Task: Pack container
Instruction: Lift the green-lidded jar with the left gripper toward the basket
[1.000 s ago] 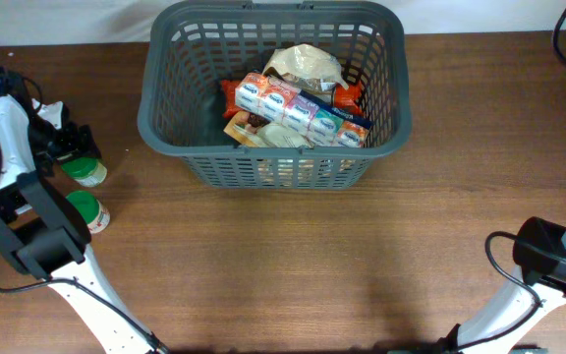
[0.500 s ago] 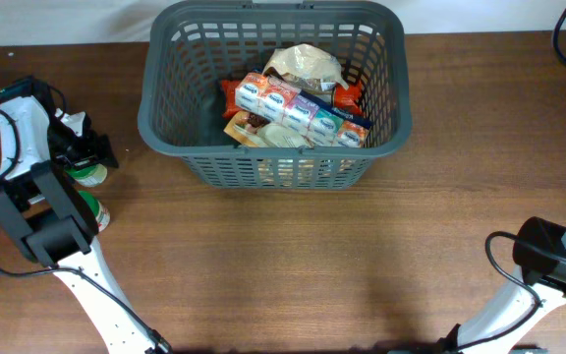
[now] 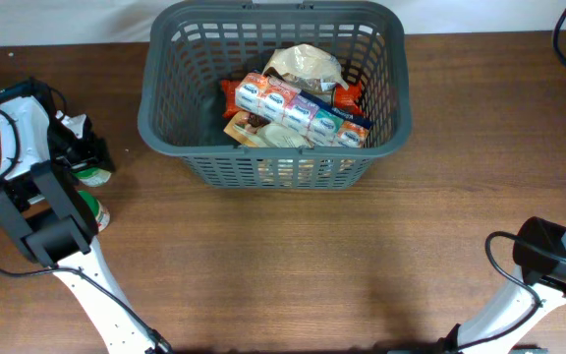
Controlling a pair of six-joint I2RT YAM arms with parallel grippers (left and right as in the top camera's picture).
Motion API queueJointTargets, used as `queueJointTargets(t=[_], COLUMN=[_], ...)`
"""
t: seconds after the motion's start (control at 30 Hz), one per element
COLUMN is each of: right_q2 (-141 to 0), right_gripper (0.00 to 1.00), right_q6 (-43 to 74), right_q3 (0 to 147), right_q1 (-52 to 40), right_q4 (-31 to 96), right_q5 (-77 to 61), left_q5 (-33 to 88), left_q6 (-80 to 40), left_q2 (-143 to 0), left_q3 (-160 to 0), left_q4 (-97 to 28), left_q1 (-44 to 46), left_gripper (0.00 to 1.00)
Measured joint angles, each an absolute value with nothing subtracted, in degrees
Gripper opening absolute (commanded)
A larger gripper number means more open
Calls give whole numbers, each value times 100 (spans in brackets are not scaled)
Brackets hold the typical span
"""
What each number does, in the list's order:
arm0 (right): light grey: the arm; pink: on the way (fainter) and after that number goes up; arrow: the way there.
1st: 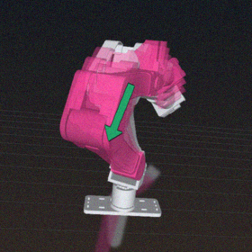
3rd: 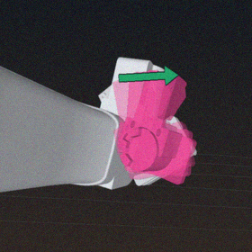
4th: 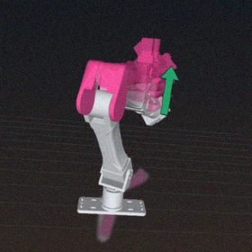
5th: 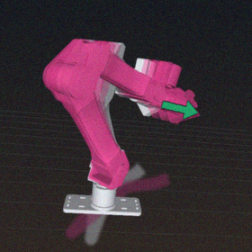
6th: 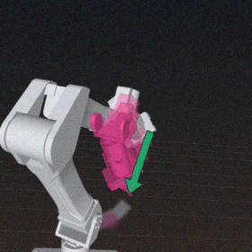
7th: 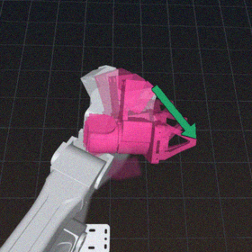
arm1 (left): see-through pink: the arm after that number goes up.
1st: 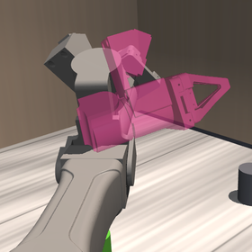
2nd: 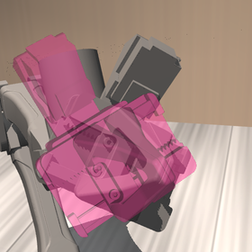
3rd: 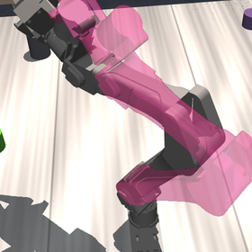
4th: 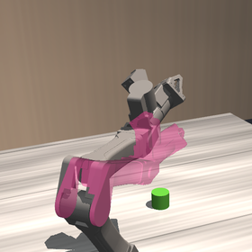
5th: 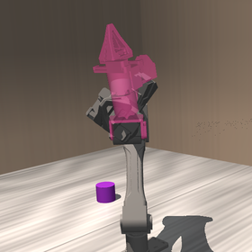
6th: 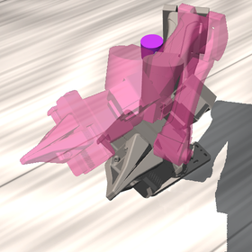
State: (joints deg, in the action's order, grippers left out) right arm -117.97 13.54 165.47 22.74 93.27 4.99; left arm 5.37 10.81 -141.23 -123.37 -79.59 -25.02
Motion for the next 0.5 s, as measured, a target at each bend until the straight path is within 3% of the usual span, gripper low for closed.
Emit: queueJointTargets(t=[0.07, 0.13, 0.3, 0.5], right_q2=[-11797, -11797, -11797, -11797], right_gripper=[99, 99, 99, 99], right_q6=[1354, 1354, 1354, 1354], right_q3=[16547, 16547, 16547, 16547], right_q1=[2274, 2274, 2274, 2274], right_q4=[9327, 9327, 9327, 9327], right_q5=[499, 499, 499, 499], left_q5=[517, 508, 464, 482], left_q6=[1092, 1090, 1092, 1055], left_q2=[-14125, -14197, -14339, -14337], left_q3=[-12381, -12521, -13421, -15742], left_q4=[-8055, -8239, -8868, -9644], left_q1=[-2502, -2502, -2502, -2462], left_gripper=[13, 2, 2, 2])
